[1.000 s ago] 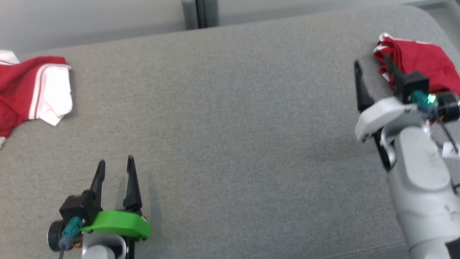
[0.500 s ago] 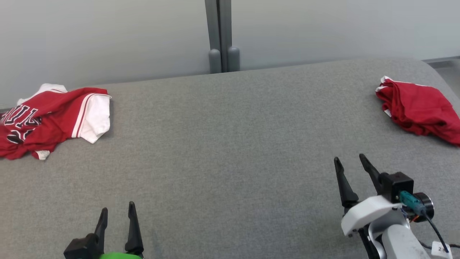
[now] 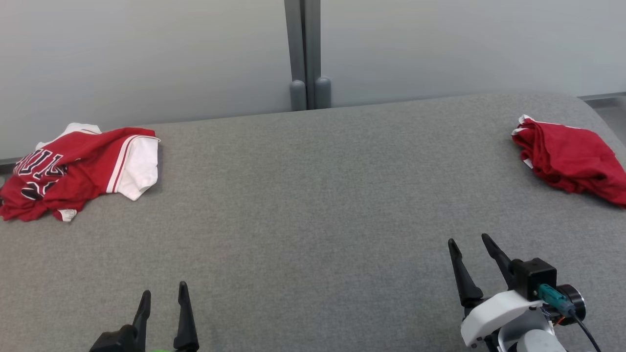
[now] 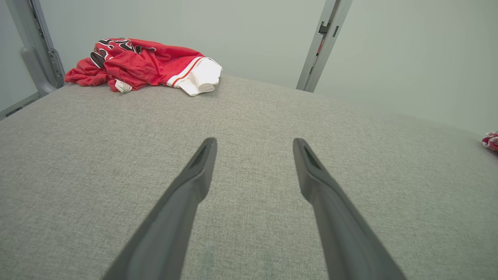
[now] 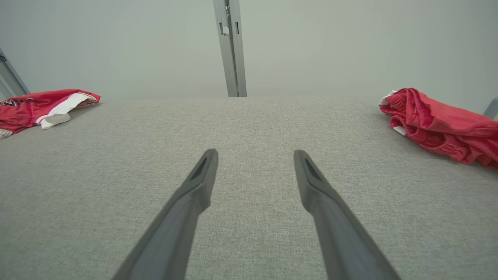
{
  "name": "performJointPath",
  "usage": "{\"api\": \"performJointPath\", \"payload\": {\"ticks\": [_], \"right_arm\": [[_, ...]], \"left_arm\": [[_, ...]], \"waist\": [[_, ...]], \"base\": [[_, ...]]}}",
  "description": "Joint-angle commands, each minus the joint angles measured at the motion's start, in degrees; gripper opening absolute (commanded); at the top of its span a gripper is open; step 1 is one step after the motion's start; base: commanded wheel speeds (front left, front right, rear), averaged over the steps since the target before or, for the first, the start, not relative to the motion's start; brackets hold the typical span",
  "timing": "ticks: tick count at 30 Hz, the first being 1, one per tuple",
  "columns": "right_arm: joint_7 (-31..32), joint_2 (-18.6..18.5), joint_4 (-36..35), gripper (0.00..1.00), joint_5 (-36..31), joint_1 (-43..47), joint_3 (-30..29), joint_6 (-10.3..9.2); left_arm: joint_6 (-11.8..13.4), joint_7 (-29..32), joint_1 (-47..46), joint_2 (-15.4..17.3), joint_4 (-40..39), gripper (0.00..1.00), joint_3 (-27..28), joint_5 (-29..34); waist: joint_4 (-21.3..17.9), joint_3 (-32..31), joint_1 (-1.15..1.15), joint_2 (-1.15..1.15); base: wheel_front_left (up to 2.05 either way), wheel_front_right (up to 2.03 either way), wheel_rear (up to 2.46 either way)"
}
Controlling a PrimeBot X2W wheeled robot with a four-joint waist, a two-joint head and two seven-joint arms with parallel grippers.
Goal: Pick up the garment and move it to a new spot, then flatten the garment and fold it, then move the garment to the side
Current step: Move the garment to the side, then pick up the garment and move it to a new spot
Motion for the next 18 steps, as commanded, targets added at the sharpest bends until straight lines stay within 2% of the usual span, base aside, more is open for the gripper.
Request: {"api": "performJointPath", "payload": {"ticks": [1, 6, 10, 18], "right_arm": [[-0.2, -0.2, 0.0, 1.0, 0.0, 0.7, 0.0, -0.07], [-0.3, -0.2, 0.7, 1.0, 0.5, 0.8, -0.4, -0.07], [-0.3, -0.2, 0.7, 1.0, 0.4, 0.8, -0.9, -0.07], [-0.3, -0.2, -0.4, 1.0, 1.1, -0.2, -0.9, -0.07]], "left_arm": [[0.3, -0.2, 0.4, 0.1, -0.2, 1.0, -0.1, -0.2], [0.3, -0.2, -0.1, 0.1, 0.0, 1.0, -0.5, -0.2], [0.1, -0.2, -0.6, 0.1, 0.0, 1.0, -0.7, 0.2], [-0.4, -0.2, -1.5, 0.1, 0.1, 1.0, -0.1, 1.7]], "waist": [[0.0, 0.0, 0.0, 0.0], [0.5, 0.0, 0.0, 0.0], [2.5, 0.1, 0.0, 0.0], [11.6, 1.0, 0.0, 0.0]], "base": [[0.0, 0.0, 0.0], [0.0, 0.0, 0.0], [0.0, 0.0, 0.0], [0.0, 0.0, 0.0]]}}
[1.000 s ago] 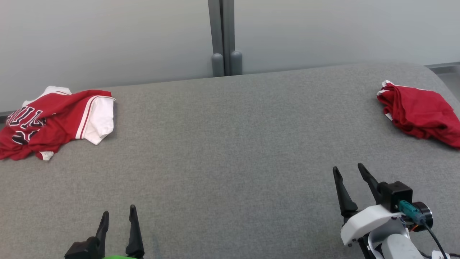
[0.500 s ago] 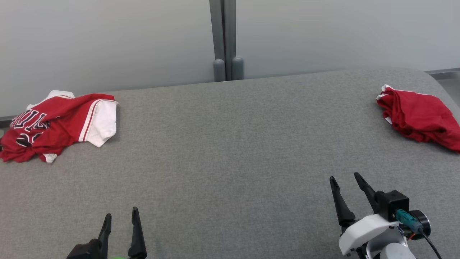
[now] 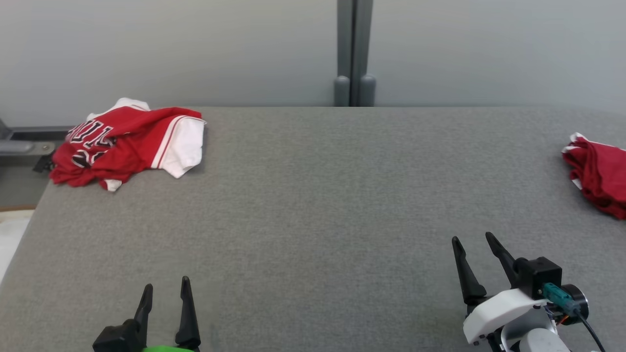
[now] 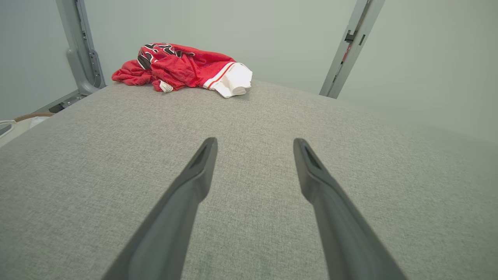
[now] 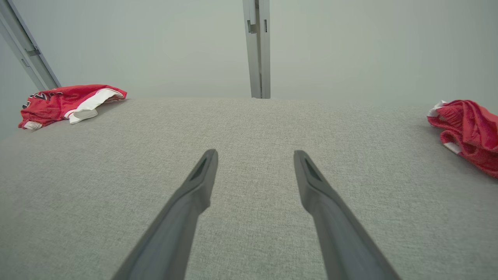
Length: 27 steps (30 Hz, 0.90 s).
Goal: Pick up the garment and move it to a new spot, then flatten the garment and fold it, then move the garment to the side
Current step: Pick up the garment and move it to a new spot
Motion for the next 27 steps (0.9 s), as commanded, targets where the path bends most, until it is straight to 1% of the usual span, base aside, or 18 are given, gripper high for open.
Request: {"api": "performJointPath", "payload": {"ticks": [1, 4, 8, 14, 21, 24, 27], "right_arm": [[-0.3, -0.2, -0.4, 1.0, 0.3, -0.3, -0.2, -0.07], [-0.3, -0.2, -0.3, 1.0, 0.7, -0.5, 0.0, -0.07], [-0.3, -0.2, -0.3, 1.0, 1.1, -0.9, 0.5, -0.07], [-0.3, -0.2, -0.2, 1.0, 1.0, -1.7, 0.7, -0.07], [-0.3, -0.2, -0.4, 1.0, 0.0, -2.4, 0.9, -0.07], [-0.3, -0.2, -0.8, 1.0, -0.5, -3.1, 0.9, -0.07], [-0.3, -0.2, -1.3, 1.0, -1.3, -3.9, 0.9, -0.07]], "left_arm": [[-0.2, -0.2, -0.7, 0.2, 0.1, 1.0, 0.3, 0.4], [-0.3, -0.2, -0.7, 0.2, 0.0, 1.0, 0.8, 1.2], [-0.4, -0.2, -0.8, 0.2, -0.3, 1.0, 1.7, 1.6], [-0.7, -0.1, -1.5, 0.2, -0.7, 1.0, 1.7, 1.4], [-0.4, -0.1, -1.9, 0.2, -1.1, 1.0, 1.5, 0.9], [-0.3, -0.1, -2.9, 0.2, -1.6, 1.0, 2.0, 1.3], [-0.9, -0.1, -4.8, 0.7, -2.4, 1.0, 3.1, 2.0]], "waist": [[5.9, 0.8, 0.0, 0.0], [9.6, 1.1, 0.0, 0.0], [13.5, 1.6, 0.0, 0.0], [17.1, 2.5, 0.0, 0.0], [18.6, 3.6, 0.0, 0.0], [18.5, 4.4, 0.0, 0.0], [17.8, 5.6, 0.0, 0.0]], "base": [[0.0, 0.0, 0.0], [0.0, 0.0, 0.0], [0.0, 0.0, 0.0], [0.0, 0.0, 0.0], [0.0, 0.0, 0.0], [0.0, 0.0, 0.0], [0.0, 0.0, 0.0]]}}
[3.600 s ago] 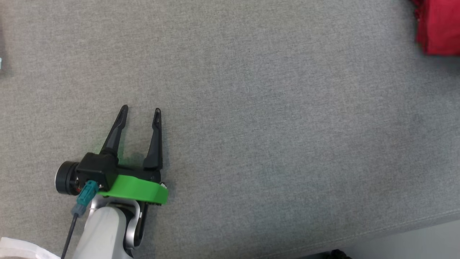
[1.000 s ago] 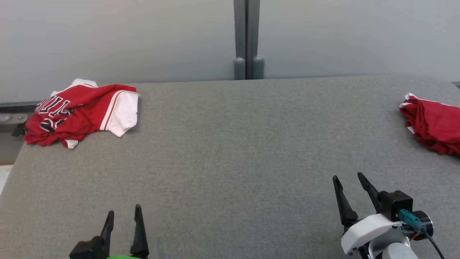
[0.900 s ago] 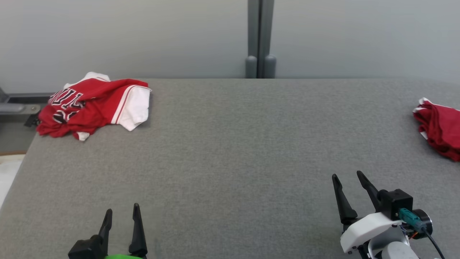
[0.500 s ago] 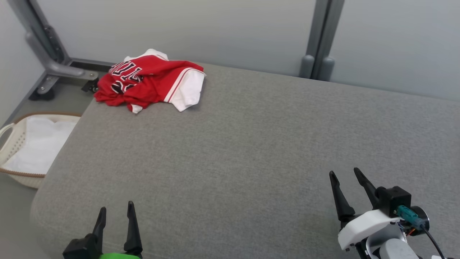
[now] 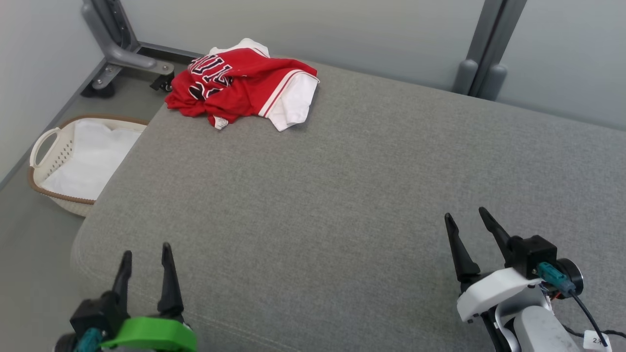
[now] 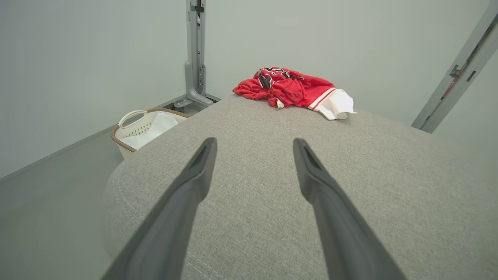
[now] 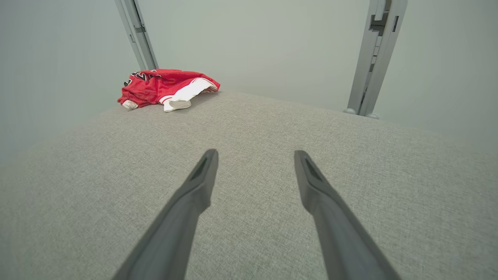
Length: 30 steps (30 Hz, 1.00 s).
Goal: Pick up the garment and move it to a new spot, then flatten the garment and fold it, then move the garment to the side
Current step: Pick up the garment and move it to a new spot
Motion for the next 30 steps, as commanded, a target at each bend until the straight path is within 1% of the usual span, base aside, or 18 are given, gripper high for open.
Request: {"api": "performJointPath", "payload": {"ticks": [1, 4, 8, 10, 12, 15, 18, 19, 22, 26, 30], "right_arm": [[-0.3, -0.3, -0.5, 1.0, -0.7, -0.9, -0.2, -0.07], [-0.3, -0.3, -1.0, 1.0, -2.0, -2.2, -0.5, -0.07], [-0.3, -0.3, -1.9, 1.0, -4.2, -4.6, -0.5, -0.07], [-0.3, -0.3, -2.4, 1.0, -5.9, -6.1, -0.8, -0.07], [-0.2, -0.3, -3.0, 1.0, -7.1, -7.9, -0.7, -0.07], [0.4, -0.3, -4.7, 1.0, -9.3, -10.7, -1.3, -0.07], [1.3, -0.3, -6.7, 1.0, -11.2, -13.2, -2.3, -0.07], [2.0, -0.2, -8.4, 1.0, -11.9, -14.7, -2.7, -0.07], [3.0, -0.2, -10.7, 1.0, -12.7, -16.1, -3.4, -0.07], [4.4, -0.2, -13.6, 1.0, -14.0, -16.4, -3.8, -0.07], [5.7, -0.2, -15.9, 1.0, -15.0, -15.2, -4.0, -0.07]], "left_arm": [[-0.4, 0.0, -2.3, 1.1, -0.7, 1.0, 0.6, 0.9], [-1.0, 0.0, -7.1, 3.6, -1.9, 1.0, 1.9, 1.9], [-1.5, 0.6, -16.8, 8.9, -3.6, 1.0, 4.1, 2.5], [-1.9, 2.2, -23.2, 12.1, -4.1, 1.0, 5.2, 2.3], [-2.1, 4.1, -28.4, 14.3, -4.3, 1.0, 6.1, 1.8], [-2.6, 6.7, -36.3, 17.2, -2.7, 1.0, 6.8, 0.9], [-3.0, 9.1, -43.3, 18.9, 0.8, 1.0, 7.1, -0.6], [-3.4, 10.2, -47.6, 20.0, 4.0, 1.0, 7.4, -1.6], [-3.5, 11.5, -51.9, 22.0, 10.1, 1.0, 6.5, -1.0], [-4.1, 13.1, -56.5, 23.0, 17.7, 1.0, 4.7, -1.4], [-4.5, 15.1, -59.6, 23.5, 24.8, 1.0, 3.4, -3.2]], "waist": [[-0.8, 1.4, 0.0, 0.0], [-1.9, 3.2, 0.0, 0.0], [-4.3, 6.1, 0.0, 0.0], [-5.9, 7.9, 0.0, 0.0], [-7.6, 9.9, 0.0, 0.0], [-10.3, 13.0, 0.0, 0.0], [-12.8, 16.2, 0.0, 0.0], [-14.6, 18.7, 0.0, 0.0], [-16.9, 22.0, 0.0, 0.0], [-19.2, 26.1, 0.0, 0.0], [-20.8, 29.3, 0.0, 0.0]], "base": [[0.0, 0.0, 0.0], [0.0, 0.0, 0.0], [0.0, 0.0, 0.0], [0.0, 0.0, 0.0], [0.0, 0.0, 0.0], [0.0, 0.0, 0.0], [0.0, 0.0, 0.0], [0.0, 0.0, 0.0], [0.0, 0.0, 0.0], [0.0, 0.0, 0.0], [0.0, 0.0, 0.0]]}}
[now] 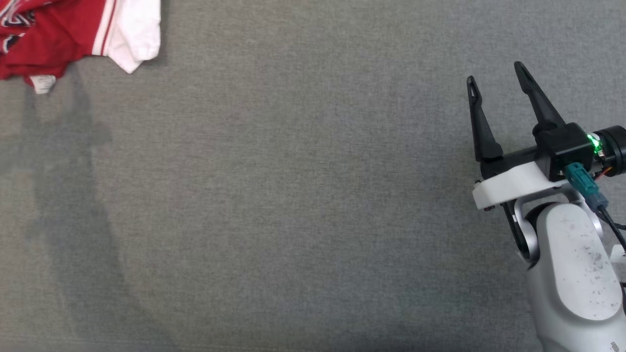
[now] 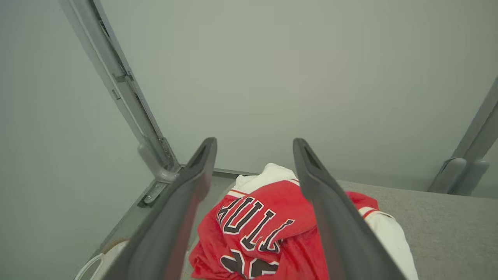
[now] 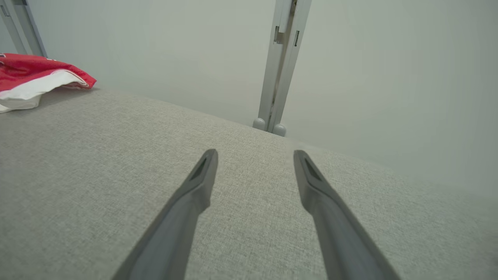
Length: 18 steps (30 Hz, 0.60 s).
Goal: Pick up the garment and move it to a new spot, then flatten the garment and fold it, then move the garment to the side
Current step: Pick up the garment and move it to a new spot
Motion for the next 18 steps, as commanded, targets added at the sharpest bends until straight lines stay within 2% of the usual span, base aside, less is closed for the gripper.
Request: {"api": "performJointPath", "payload": {"ticks": [1, 8, 17, 18], "right_arm": [[0.4, -0.2, -1.1, 1.0, -0.6, 0.7, -0.2, -0.09], [1.5, -0.2, -4.6, 1.0, -1.0, 2.2, -0.2, -0.08], [1.3, -0.2, -5.6, 1.0, -0.5, 2.4, -0.3, -0.09], [1.2, -0.2, -5.5, 1.0, -0.5, 2.3, -0.4, -0.09]], "left_arm": [[-0.2, 1.0, -1.3, 1.1, 2.2, 1.0, -0.6, -0.3], [-0.4, 6.3, -4.2, 3.9, 11.2, 1.0, -4.0, -1.4], [-0.5, 6.5, -6.0, 6.7, 17.1, 1.0, -7.0, -4.3], [-0.5, 5.7, -6.4, 6.8, 17.3, 0.86, -7.3, -4.6]], "waist": [[-5.9, 7.1, 0.0, 0.0], [-7.0, 11.1, 0.0, 0.0], [-7.1, 13.5, 0.0, 0.0], [-7.0, 13.6, 0.0, 0.0]], "base": [[0.0, 0.0, 0.0], [0.0, 0.0, 0.0], [0.0, 0.0, 0.0], [0.0, 0.0, 0.0]]}}
